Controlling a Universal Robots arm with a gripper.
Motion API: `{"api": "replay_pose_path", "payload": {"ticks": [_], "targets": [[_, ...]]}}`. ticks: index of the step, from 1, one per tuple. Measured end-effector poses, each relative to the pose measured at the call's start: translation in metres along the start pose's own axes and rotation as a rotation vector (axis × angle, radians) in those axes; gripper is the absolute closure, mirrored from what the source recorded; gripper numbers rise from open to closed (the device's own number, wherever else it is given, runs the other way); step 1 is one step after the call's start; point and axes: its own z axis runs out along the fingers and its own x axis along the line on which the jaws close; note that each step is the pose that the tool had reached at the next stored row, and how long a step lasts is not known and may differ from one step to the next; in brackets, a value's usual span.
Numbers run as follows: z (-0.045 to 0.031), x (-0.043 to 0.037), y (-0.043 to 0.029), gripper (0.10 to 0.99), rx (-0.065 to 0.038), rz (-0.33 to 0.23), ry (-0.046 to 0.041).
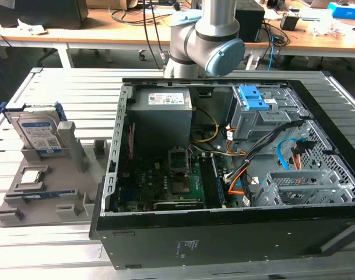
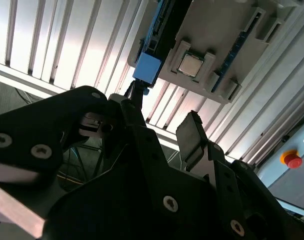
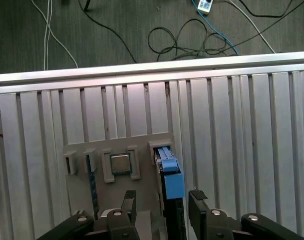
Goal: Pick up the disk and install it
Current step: 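Pick up the disk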
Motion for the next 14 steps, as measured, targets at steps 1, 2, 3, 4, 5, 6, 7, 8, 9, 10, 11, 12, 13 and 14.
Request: {"api": "replay_pose_path", "payload": {"ticks": [1, 2, 3, 4, 5, 6, 7, 8, 9, 10, 11, 12, 13, 14], "targets": [[0.0001, -0.0023, 0.0001, 0.545, 0.000, 0.000, 0.0000], [0.0001, -0.0045, 0.0001, 0.545, 0.000, 0.000, 0.0000], [0.0001, -0.0075, 0.0002, 0.545, 0.000, 0.000, 0.0000], [0.0000, -0.0095, 0.0002, 0.545, 0.000, 0.000, 0.0000], [0.0000, -0.0115, 0.0003, 0.545, 0.000, -0.001, 0.0000], [0.0000, -0.0131, 0.0003, 0.545, 0.000, -0.001, 0.0000], [0.0001, -0.0155, 0.0003, 0.545, 0.000, -0.001, 0.0000], [0.0001, -0.0181, 0.0005, 0.545, 0.000, -0.001, -0.0001], [0.0001, -0.0197, 0.0005, 0.545, 0.000, -0.001, 0.0000], [0.0001, -0.0208, 0.0006, 0.545, 0.000, -0.001, 0.0000], [0.0002, -0.0229, 0.0006, 0.545, 0.000, -0.001, -0.0001], [0.0003, -0.0238, 0.0005, 0.545, 0.000, -0.001, 0.0001], [0.0007, -0.0244, 0.0004, 0.545, 0.000, -0.001, 0.0008], [0.0020, -0.0245, 0.0001, 0.545, 0.000, -0.001, 0.0012]]}}
